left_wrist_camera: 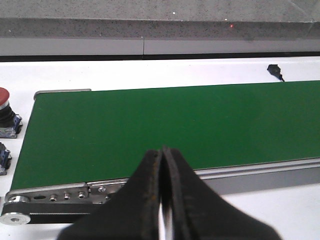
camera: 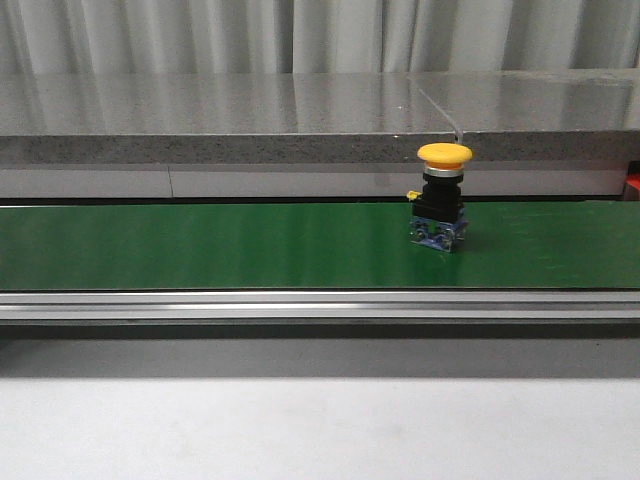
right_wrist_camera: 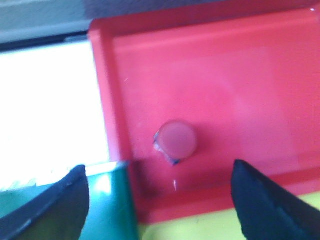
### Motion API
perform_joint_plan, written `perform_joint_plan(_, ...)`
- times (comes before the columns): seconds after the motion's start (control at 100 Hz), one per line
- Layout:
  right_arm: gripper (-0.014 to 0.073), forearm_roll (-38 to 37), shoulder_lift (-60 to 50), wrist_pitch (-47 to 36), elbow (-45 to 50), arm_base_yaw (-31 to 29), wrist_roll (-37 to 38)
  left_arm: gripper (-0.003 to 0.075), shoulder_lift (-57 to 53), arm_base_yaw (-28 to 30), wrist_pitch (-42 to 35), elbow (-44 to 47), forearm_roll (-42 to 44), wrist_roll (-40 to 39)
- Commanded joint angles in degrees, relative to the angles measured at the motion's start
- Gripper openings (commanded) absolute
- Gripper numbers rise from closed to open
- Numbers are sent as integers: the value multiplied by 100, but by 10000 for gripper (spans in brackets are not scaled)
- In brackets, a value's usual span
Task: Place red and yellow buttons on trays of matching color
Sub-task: 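Move the right gripper above the yellow button on the belt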
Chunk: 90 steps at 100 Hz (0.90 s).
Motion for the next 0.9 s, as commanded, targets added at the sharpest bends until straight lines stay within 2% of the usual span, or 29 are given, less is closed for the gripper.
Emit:
perform_joint_plan(0.0,582,-9,-636,-146,257,148,-111,-19,21,-32,-430,-149,-6,-51)
perform_joint_plan(0.22,582,101,-1664,-125,1546,835,-111,-19,21,-32,-430,-149,-6,-51)
perform_joint_plan(0.4,582,193,-2084,-130,2328,1553,-111,-19,21,-32,-430,-149,-6,-51)
perform_joint_plan(0.69,582,193,-2104,-346,2491,2582,-292,-19,21,-32,-430,-149,-6,-51)
perform_joint_plan(0.89,582,209,-1896,-593,2455,2955,-451,-19,21,-32,-430,-149,-6,-51)
